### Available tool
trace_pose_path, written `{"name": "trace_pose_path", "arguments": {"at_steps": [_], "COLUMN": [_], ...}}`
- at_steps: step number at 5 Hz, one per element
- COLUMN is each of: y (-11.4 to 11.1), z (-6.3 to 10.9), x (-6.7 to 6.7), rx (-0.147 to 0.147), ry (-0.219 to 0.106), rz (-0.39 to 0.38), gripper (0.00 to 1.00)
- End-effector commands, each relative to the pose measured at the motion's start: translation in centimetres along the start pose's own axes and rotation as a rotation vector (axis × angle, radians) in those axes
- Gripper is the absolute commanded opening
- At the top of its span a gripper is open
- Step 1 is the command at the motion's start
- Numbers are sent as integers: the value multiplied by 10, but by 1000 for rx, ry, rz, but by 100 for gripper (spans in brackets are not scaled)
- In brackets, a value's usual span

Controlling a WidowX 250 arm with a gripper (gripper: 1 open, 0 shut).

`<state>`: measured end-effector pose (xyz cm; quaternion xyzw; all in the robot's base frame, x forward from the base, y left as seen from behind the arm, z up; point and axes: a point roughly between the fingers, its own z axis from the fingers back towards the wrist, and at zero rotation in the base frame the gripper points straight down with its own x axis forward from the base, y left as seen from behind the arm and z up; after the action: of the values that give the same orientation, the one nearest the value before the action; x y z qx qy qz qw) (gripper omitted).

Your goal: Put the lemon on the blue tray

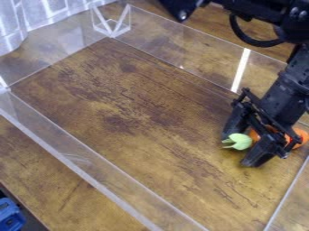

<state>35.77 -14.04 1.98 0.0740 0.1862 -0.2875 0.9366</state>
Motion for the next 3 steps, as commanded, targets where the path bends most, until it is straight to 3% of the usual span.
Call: {"name": "trace_pose_path", "arguments": {"at_steps": [1,2,3], "y": [9,14,19], "z": [27,33,29], "x": [-9,-15,-29], "rx": [17,24,26], "ry": [-59,-53,-48], "rz": [-4,-3,12], "gripper": [100,100,100]}}
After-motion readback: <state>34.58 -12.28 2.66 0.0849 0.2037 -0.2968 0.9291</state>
